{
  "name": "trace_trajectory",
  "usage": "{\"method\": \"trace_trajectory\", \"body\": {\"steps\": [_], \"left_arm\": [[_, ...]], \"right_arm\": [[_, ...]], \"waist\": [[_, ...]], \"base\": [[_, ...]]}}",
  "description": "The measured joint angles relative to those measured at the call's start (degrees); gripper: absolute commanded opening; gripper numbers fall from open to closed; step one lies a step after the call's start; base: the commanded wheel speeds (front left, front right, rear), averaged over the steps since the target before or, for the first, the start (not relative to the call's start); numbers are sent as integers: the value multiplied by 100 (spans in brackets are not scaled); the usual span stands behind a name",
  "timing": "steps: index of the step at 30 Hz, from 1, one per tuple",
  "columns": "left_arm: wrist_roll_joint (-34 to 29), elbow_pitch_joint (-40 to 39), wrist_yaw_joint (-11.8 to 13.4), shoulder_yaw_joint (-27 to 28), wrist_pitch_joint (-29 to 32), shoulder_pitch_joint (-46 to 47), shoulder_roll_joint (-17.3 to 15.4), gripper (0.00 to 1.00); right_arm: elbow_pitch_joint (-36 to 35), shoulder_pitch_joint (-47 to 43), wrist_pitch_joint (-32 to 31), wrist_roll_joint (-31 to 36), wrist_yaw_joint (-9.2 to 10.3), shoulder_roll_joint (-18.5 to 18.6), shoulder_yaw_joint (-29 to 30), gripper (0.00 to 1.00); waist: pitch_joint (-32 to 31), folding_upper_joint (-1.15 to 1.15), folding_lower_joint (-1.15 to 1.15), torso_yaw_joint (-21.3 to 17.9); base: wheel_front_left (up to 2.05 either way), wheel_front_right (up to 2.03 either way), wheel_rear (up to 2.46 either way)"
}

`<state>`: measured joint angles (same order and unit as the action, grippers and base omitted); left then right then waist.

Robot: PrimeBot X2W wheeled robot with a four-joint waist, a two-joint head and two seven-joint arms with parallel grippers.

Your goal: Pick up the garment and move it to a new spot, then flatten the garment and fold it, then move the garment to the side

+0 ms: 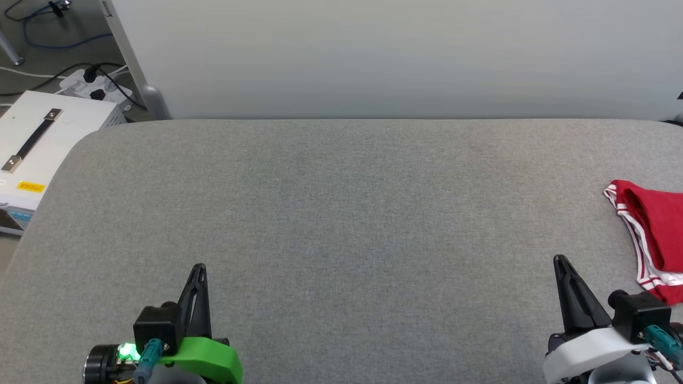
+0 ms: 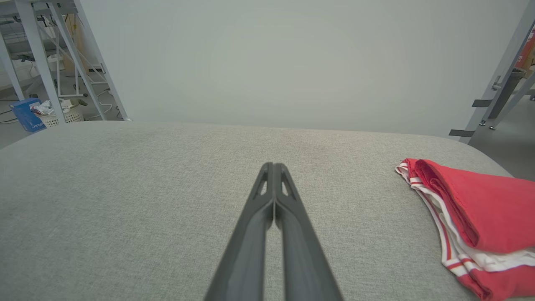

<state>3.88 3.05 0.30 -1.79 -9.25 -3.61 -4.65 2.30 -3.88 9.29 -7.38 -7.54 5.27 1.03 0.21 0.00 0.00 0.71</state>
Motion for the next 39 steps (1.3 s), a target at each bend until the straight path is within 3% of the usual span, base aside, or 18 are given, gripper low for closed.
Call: {"method": "trace_trajectory", "body": {"steps": [39], "left_arm": [[-192, -144, -5, 68, 453, 130, 76, 0]], "right_arm": [[-91, 143, -452, 325, 0, -120, -47, 0]], "waist": [[-11, 0, 0, -35]], "base": [[0, 0, 0]]}}
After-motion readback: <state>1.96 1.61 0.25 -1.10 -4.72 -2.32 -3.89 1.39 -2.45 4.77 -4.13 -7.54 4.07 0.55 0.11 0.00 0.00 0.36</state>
